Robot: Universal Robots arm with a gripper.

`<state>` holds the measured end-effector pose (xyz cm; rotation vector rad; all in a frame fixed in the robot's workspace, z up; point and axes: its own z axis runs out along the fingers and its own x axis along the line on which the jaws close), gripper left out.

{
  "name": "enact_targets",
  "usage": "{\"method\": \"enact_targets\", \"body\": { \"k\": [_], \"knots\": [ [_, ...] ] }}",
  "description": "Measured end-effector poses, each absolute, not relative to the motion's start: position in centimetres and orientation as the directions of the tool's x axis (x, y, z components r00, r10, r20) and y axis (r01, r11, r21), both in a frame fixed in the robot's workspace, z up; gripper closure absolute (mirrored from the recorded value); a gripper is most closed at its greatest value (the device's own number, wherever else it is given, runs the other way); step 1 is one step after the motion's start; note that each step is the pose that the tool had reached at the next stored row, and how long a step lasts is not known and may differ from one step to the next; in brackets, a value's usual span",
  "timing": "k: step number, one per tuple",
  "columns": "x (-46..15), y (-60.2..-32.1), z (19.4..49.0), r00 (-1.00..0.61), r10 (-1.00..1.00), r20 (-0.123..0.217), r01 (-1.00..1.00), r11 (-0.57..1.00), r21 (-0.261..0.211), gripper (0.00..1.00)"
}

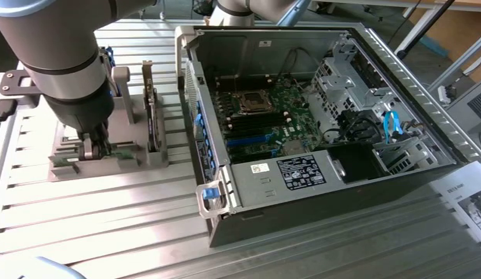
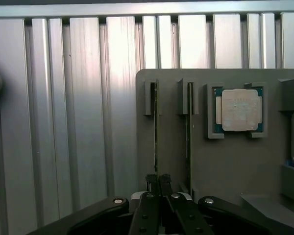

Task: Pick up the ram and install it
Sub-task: 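Pick up the ram and move it above insertion slot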

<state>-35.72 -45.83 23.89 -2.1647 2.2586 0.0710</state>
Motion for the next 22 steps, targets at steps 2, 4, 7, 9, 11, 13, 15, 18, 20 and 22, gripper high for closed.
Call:
{"method": "enact_targets", "body": {
  "k": [2,4,7,9,11,13,15,18,20,22],
  "knots": [
    [-35.7,-45.8,24.2,-0.043,-0.998,-0.04,-0.999,0.042,0.024,0.88],
    [-35.7,-45.8,24.6,-0.043,-0.998,-0.04,-0.999,0.042,0.024,0.88],
    [-35.7,-45.8,25.2,-0.043,-0.998,-0.039,-0.999,0.042,0.024,0.88],
    [-35.7,-45.8,25.6,-0.043,-0.998,-0.039,-0.999,0.042,0.024,0.88],
    [-35.7,-45.8,26.2,-0.043,-0.998,-0.039,-0.999,0.042,0.024,0.88],
    [-35.7,-45.8,26.5,-0.043,-0.998,-0.039,-0.999,0.042,0.024,0.88],
    [-35.7,-45.8,26.9,-0.043,-0.998,-0.039,-0.999,0.042,0.024,0.88],
    [-35.6,-45.8,27.4,-0.043,-0.998,-0.039,-0.999,0.042,0.024,0.88],
    [-35.6,-45.8,27.8,-0.043,-0.998,-0.039,-0.999,0.042,0.024,0.88],
    [-35.6,-45.8,28.1,-0.043,-0.998,-0.039,-0.999,0.042,0.024,0.88]
  ]
}}
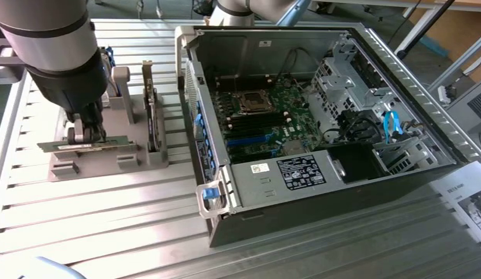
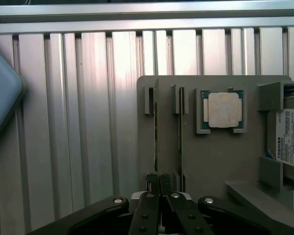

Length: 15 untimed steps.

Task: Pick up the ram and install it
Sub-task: 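Pick up the ram and move it above insertion slot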

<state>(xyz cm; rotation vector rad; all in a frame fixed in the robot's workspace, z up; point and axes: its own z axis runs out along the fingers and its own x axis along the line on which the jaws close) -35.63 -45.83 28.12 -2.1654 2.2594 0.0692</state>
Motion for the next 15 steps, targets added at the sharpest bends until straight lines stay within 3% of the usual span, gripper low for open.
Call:
{"method": "enact_targets", "body": {
  "k": [15],
  "knots": [
    [-35.6,-45.8,30.2,-0.043,-0.998,-0.038,-0.999,0.042,0.024,0.88]
  ]
}}
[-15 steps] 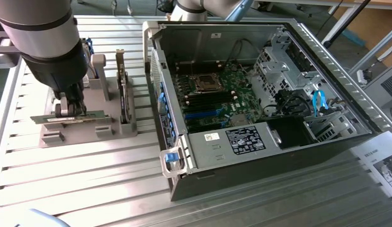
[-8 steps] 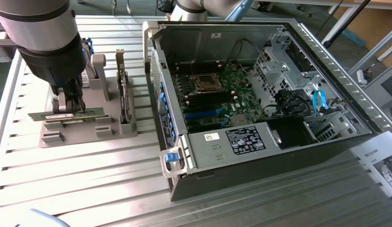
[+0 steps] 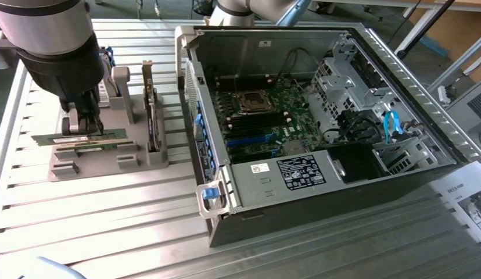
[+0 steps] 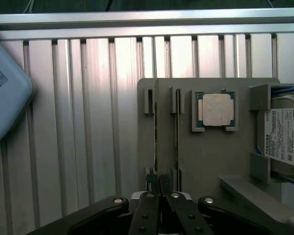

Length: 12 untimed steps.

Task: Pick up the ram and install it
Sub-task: 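Pick up the ram and move it above insertion slot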

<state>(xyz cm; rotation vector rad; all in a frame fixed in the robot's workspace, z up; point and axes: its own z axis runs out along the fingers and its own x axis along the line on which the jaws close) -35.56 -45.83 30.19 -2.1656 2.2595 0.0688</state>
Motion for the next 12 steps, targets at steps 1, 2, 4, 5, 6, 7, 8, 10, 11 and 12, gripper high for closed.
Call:
{"method": "enact_targets", "body": {
  "k": [1,2,4,5,6,7,8,10,11,12],
  "knots": [
    [-35.6,-45.8,30.3,-0.043,-0.998,-0.038,-0.999,0.042,0.024,0.88],
    [-35.6,-45.8,30.4,-0.043,-0.998,-0.038,-0.999,0.042,0.024,0.88],
    [-35.5,-45.8,30.7,-0.043,-0.998,-0.038,-0.999,0.042,0.024,0.88],
    [-35.5,-45.8,30.8,-0.043,-0.998,-0.038,-0.999,0.042,0.024,0.88],
    [-35.5,-45.8,30.9,-0.043,-0.998,-0.038,-0.999,0.042,0.024,0.88],
    [-35.5,-45.8,31.1,-0.043,-0.998,-0.038,-0.999,0.042,0.024,0.88],
    [-35.5,-45.8,31.2,-0.043,-0.998,-0.038,-0.999,0.042,0.024,0.88],
    [-35.5,-45.8,31.5,-0.043,-0.998,-0.038,-0.999,0.042,0.024,0.88],
    [-35.5,-45.8,31.6,-0.043,-0.998,-0.038,-0.999,0.042,0.024,0.88],
    [-35.5,-45.8,31.7,-0.043,-0.998,-0.038,-0.999,0.042,0.024,0.88]
  ]
}}
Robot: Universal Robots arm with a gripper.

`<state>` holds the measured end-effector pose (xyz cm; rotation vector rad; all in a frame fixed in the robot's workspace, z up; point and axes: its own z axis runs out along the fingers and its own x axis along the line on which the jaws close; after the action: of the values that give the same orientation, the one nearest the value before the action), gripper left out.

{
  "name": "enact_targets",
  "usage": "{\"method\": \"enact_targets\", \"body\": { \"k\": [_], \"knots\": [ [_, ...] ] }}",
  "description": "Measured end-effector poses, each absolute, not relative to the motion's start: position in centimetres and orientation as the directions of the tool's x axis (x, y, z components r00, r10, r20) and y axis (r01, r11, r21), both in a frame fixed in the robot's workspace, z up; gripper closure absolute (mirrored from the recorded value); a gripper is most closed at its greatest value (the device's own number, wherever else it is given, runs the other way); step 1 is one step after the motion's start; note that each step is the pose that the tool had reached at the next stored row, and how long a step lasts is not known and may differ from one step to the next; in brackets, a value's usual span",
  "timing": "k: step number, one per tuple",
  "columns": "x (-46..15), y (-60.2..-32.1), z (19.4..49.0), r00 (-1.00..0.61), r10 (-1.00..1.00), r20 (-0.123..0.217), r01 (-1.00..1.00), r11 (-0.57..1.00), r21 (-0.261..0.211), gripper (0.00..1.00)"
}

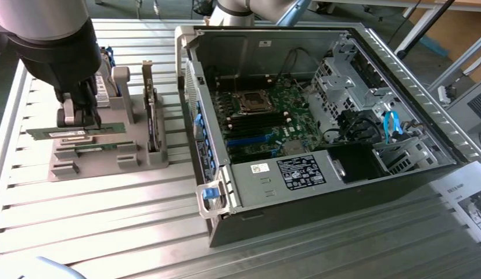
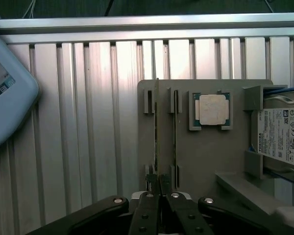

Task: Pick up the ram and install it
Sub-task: 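Pick up the ram and move it above insertion slot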

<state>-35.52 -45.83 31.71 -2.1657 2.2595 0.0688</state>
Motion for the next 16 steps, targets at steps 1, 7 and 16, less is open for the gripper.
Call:
{"method": "enact_targets", "body": {
  "k": [1,7,16],
  "knots": [
    [-35.5,-45.8,31.8,-0.043,-0.998,-0.038,-0.999,0.042,0.024,0.88],
    [-35.5,-45.8,32.6,-0.043,-0.998,-0.038,-0.999,0.042,0.024,0.88],
    [-35.4,-45.8,33.7,-0.043,-0.998,-0.038,-0.999,0.042,0.024,0.88]
  ]
}}
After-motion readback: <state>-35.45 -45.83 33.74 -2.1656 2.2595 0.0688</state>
